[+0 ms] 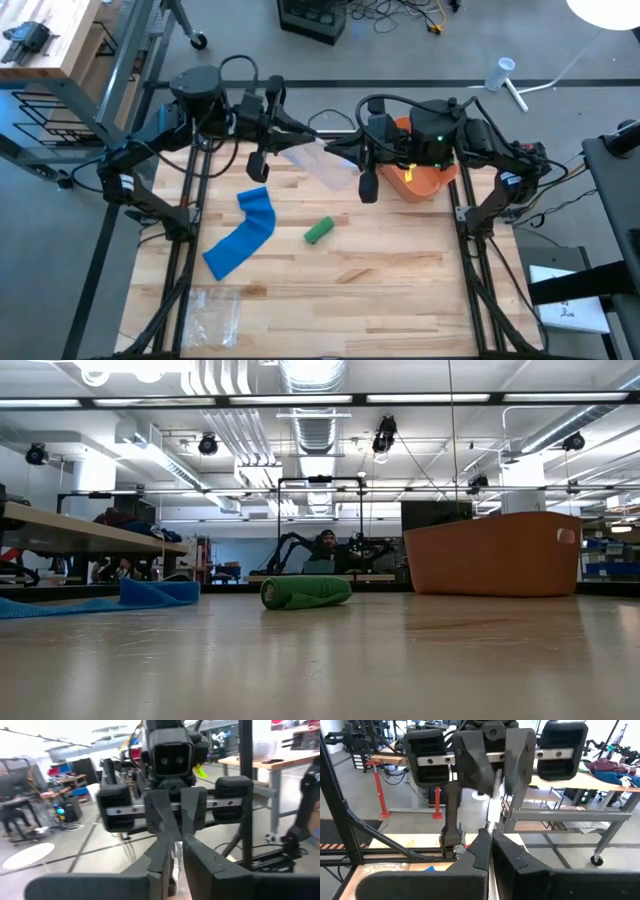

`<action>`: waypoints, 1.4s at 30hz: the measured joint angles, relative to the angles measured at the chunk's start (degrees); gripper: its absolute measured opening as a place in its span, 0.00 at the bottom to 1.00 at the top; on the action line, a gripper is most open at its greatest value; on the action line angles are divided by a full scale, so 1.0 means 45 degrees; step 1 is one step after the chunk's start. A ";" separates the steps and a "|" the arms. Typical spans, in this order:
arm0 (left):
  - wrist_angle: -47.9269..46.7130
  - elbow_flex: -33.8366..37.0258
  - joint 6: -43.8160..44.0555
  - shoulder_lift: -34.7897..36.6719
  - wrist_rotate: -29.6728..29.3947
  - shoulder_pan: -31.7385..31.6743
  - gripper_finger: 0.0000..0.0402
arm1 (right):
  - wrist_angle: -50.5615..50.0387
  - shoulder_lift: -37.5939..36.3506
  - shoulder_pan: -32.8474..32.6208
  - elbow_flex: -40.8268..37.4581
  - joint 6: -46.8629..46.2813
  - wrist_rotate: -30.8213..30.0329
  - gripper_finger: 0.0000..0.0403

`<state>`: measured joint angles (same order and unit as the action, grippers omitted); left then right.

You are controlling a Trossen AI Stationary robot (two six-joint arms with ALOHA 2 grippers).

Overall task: Roll bandage
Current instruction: Open the right transparent zip bag

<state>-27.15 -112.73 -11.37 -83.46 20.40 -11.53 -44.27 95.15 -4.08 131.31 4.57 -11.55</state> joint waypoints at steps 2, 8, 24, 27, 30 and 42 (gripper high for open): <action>0.0008 0.0000 -0.0075 0.0141 -0.0120 -0.0035 0.14 | -0.0005 0.0000 0.0000 0.0000 -0.0008 0.0000 0.01; -0.0018 -0.0005 -0.0049 0.0319 -0.0116 -0.0131 0.24 | -0.0057 0.0000 -0.0005 0.0000 -0.0013 0.0005 0.01; -0.0512 -0.0005 -0.0047 0.0086 -0.0077 -0.0126 0.24 | -0.0076 0.0000 -0.0005 0.0000 -0.0023 0.0002 0.01; -0.0512 -0.0005 -0.0037 0.0072 0.0093 -0.0126 0.16 | -0.0073 0.0000 -0.0005 0.0000 -0.0023 0.0000 0.01; -0.0453 -0.0005 0.0064 -0.0116 0.0568 -0.0117 0.05 | -0.0069 0.0000 -0.0005 0.0000 -0.0010 0.0000 0.01; -0.0425 -0.0015 0.0250 -0.0316 0.0695 -0.0083 0.01 | -0.0013 0.0000 -0.0005 -0.0016 -0.0031 -0.0122 0.04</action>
<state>-29.06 -112.79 -10.24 -84.88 23.53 -11.90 -44.33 95.15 -4.10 131.23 4.43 -12.10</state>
